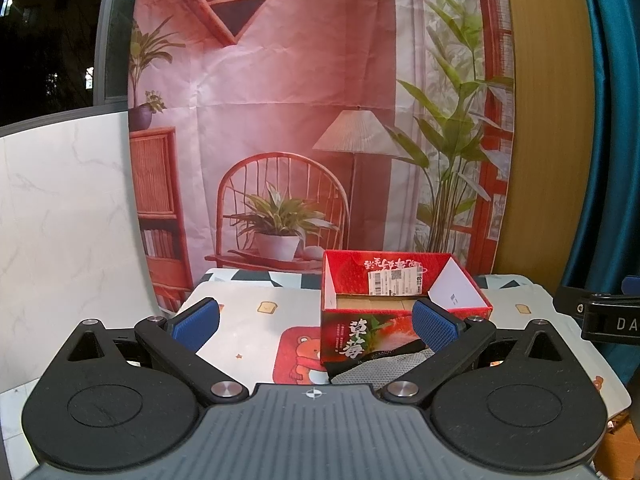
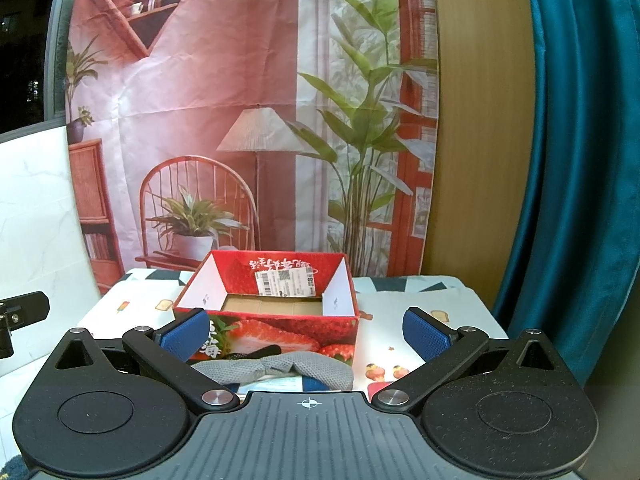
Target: Organize soft objects
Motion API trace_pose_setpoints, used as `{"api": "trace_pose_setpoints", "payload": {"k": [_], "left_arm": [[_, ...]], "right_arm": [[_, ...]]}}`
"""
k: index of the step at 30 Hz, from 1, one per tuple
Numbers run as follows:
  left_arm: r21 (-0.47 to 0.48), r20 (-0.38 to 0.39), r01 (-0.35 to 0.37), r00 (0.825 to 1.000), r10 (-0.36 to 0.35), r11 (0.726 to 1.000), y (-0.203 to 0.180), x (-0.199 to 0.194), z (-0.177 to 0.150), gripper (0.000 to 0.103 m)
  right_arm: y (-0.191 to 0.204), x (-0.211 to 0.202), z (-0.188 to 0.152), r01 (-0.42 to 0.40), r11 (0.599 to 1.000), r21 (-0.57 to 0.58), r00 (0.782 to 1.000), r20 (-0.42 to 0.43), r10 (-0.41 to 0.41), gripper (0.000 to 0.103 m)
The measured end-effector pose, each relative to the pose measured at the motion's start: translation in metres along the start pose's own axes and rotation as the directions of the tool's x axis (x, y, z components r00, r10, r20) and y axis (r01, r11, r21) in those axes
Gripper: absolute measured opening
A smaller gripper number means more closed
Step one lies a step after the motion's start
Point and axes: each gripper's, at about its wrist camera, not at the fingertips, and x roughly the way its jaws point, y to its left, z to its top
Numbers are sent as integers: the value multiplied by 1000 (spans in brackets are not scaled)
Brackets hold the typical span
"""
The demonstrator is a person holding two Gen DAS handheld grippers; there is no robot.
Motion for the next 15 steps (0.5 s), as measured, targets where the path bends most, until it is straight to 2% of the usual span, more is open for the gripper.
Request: {"api": "trace_pose_setpoints", "payload": {"k": [15], "left_arm": [[0,-4,0,1000,0,1000,-2,0,-2,103]], "right_arm": [[0,-1,2,-1,1000,1,1000,-3,1,103]]}}
